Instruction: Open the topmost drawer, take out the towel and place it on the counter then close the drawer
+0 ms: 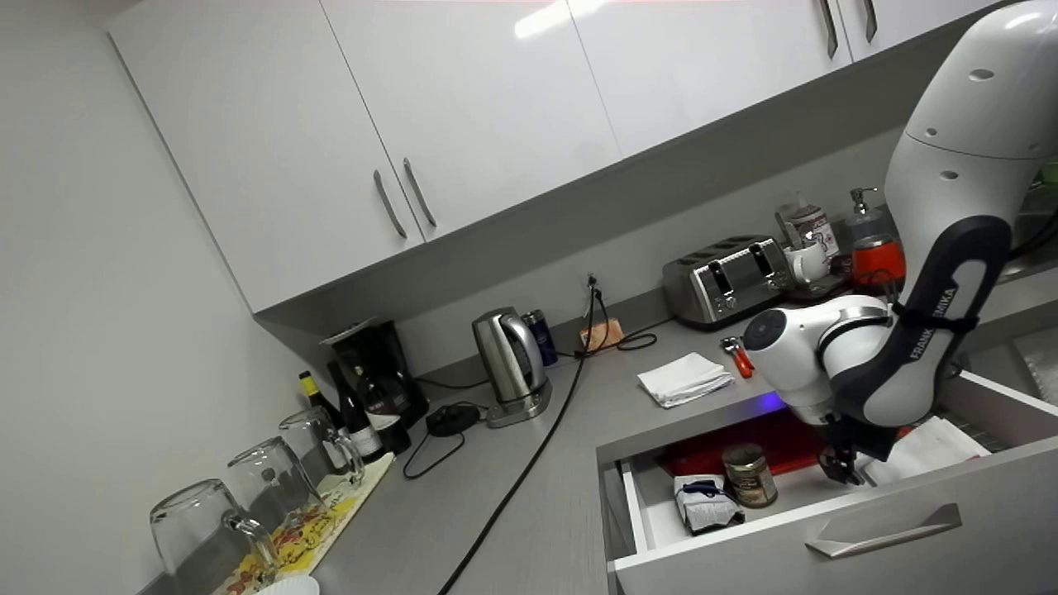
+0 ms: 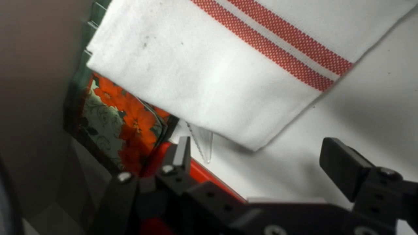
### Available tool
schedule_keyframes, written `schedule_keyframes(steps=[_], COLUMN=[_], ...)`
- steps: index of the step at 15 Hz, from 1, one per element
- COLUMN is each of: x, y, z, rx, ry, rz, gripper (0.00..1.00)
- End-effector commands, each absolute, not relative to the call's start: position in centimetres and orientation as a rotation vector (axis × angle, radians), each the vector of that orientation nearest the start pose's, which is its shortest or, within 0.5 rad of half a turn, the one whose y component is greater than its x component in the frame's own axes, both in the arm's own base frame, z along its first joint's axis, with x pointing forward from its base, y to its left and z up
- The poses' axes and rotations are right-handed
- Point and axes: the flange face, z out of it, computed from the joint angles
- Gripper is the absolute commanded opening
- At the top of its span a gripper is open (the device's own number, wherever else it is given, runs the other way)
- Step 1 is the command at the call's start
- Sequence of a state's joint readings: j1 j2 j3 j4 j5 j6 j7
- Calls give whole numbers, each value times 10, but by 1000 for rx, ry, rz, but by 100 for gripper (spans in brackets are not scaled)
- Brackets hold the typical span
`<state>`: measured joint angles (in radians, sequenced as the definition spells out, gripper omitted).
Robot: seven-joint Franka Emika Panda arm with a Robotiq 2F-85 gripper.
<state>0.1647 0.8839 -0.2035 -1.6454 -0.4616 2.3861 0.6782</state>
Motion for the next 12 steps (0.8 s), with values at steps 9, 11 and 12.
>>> schedule_keyframes(steps=[9, 11, 12], x=[666, 665, 665], y=[-26, -30, -31], z=[77, 77, 77], rx=[-3538, -3540, -3542], ry=[557, 573, 577], rz=[81, 86, 81], gripper=[100, 100, 100])
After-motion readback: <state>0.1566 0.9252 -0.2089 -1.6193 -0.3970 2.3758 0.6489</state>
